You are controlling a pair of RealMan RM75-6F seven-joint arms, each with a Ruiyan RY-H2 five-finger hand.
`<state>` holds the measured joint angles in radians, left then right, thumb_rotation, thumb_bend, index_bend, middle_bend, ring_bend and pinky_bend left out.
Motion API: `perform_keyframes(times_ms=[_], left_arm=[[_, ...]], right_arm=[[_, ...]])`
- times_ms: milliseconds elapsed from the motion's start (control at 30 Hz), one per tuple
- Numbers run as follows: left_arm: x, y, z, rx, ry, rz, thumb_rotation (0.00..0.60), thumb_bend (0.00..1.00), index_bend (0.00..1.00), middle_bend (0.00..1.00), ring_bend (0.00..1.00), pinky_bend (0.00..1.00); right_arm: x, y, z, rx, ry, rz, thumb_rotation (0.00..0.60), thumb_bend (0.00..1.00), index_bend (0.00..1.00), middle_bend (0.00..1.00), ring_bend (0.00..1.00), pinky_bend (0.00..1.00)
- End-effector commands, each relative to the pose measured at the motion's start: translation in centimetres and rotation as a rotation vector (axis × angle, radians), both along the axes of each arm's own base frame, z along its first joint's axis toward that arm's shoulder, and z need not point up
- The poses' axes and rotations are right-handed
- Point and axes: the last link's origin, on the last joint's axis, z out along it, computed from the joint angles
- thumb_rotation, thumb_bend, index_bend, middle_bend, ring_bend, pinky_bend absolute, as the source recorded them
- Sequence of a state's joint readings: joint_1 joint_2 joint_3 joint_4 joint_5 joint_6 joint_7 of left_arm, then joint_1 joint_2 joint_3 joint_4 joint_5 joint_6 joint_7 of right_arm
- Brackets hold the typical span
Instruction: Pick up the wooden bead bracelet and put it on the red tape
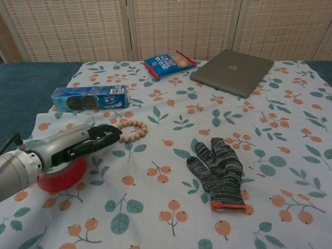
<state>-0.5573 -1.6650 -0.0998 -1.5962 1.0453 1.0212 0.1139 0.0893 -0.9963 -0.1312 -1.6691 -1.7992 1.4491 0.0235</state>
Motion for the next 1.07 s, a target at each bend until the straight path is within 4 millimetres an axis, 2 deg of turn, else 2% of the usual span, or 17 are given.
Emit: perform_keyframes(times_ms=[33,167,233,333,367,400,533,667,767,900,1067], left_arm=[[0.5,-0.2,0.5,0.042,-0.036,-0.026,0.087,0.28,0.07,0.0,0.0,0.0],[1.0,-0.9,2.0,0.078,-0.053,-0.099,0.099,0.32,0.04,0.0,0.0,0.0],[1.4,-1.5,3.3,0.107,-0.08,-0.136,0.127,0.34,0.04,0.0,0.0,0.0],[1.3,-3.1,6.0,0.154,-0.101,-0.213,0.335,0.42,0.05,0.0,0.0,0.0],[1.1,-3.8,7.3,0.182,-0.104,-0.244,0.381,0.43,0.05,0.0,0.0,0.0],[0.7,-4.5,8.3,0.203,-0.105,-0.265,0.399,0.43,0.06,0.0,0.0,0.0],[-2.5,-8.2,12.1,0.253,-0.066,-0.318,0.457,0.43,0.07,0.0,0.0,0.03],[-7.4,-13.2,15.3,0.296,0.027,-0.328,0.492,0.43,0.07,0.0,0.0,0.01],[-10.5,-16.3,16.9,0.401,0.079,-0.271,0.516,0.43,0.07,0.0,0.0,0.0],[-11.8,-17.4,18.2,0.456,0.112,-0.294,0.588,0.43,0.07,0.0,0.0,0.01],[-12.3,-16.8,18.4,0.462,0.169,-0.294,0.6,0.43,0.06,0.0,0.0,0.04]], right_arm=[[0.0,0.0,0.0,0.001,0.001,0.0,0.6,0.3,0.0,0.0,0.0,0.0],[0.0,0.0,-0.1,0.0,0.001,0.002,0.6,0.3,0.0,0.0,0.0,0.0],[0.0,0.0,-0.1,-0.001,0.0,0.003,0.6,0.3,0.0,0.0,0.0,0.0],[0.1,0.0,-0.1,-0.006,-0.004,0.007,0.6,0.3,0.0,0.0,0.0,0.0],[0.1,0.0,-0.1,-0.011,-0.007,0.009,0.6,0.3,0.0,0.0,0.0,0.0],[0.1,0.0,-0.1,-0.014,-0.009,0.011,0.6,0.3,0.0,0.0,0.0,0.0],[0.1,-0.1,-0.2,-0.024,-0.011,0.015,0.6,0.3,0.0,0.0,0.0,0.0],[0.1,-0.2,-0.5,-0.033,-0.001,0.015,0.6,0.3,0.0,0.0,0.0,0.0],[0.1,-0.3,-0.6,-0.05,0.007,0.011,0.6,0.3,0.0,0.0,0.0,0.0],[0.1,-0.4,-0.7,-0.074,0.014,0.008,0.6,0.3,0.0,0.0,0.0,0.0],[0.2,-0.3,-0.8,-0.091,0.021,0.009,0.6,0.3,0.0,0.0,0.0,0.0]])
